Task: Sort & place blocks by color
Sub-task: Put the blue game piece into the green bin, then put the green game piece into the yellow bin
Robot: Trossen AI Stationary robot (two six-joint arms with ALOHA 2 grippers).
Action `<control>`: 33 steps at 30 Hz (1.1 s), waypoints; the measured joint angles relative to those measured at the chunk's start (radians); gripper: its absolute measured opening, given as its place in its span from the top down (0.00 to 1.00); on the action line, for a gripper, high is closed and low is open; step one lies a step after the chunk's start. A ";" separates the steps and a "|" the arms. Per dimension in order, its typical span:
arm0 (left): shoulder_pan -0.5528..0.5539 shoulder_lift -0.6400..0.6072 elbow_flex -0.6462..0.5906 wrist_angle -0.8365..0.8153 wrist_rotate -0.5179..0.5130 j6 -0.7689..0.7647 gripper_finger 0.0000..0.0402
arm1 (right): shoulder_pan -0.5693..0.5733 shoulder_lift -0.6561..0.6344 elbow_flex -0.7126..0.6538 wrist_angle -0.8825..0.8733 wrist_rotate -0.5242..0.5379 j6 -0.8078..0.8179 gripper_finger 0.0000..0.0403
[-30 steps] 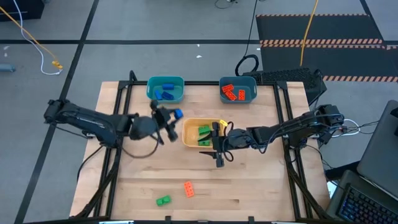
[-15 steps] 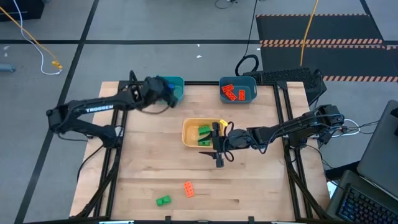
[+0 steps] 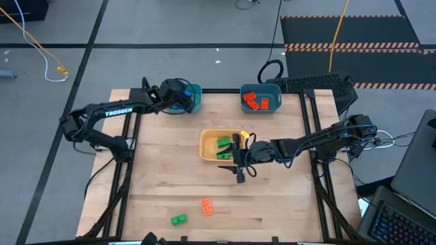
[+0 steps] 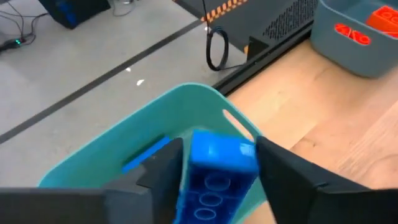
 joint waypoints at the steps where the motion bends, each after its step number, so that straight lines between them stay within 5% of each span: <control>1: 0.003 0.003 0.000 0.001 -0.001 0.000 0.47 | 0.000 0.000 0.000 0.003 0.000 0.000 0.48; 8: 0.005 0.007 0.000 -0.002 -0.012 -0.044 0.24 | 0.000 0.000 0.000 0.006 0.000 0.000 0.48; 14: -0.057 -0.023 0.004 -0.037 0.198 -0.046 0.17 | 0.000 0.000 0.000 -0.015 0.000 0.020 0.48; 20: -0.212 -0.100 0.012 -0.169 0.400 -0.093 0.22 | 0.000 0.000 0.000 -0.107 -0.003 0.072 0.48; 29: -0.640 -0.195 0.012 -0.196 0.400 -0.119 0.39 | 0.003 -0.031 0.000 -0.195 0.028 0.075 0.48; 33: -0.838 -0.197 0.012 -0.156 0.297 -0.188 0.44 | 0.003 -0.078 0.000 -0.204 0.042 0.089 0.48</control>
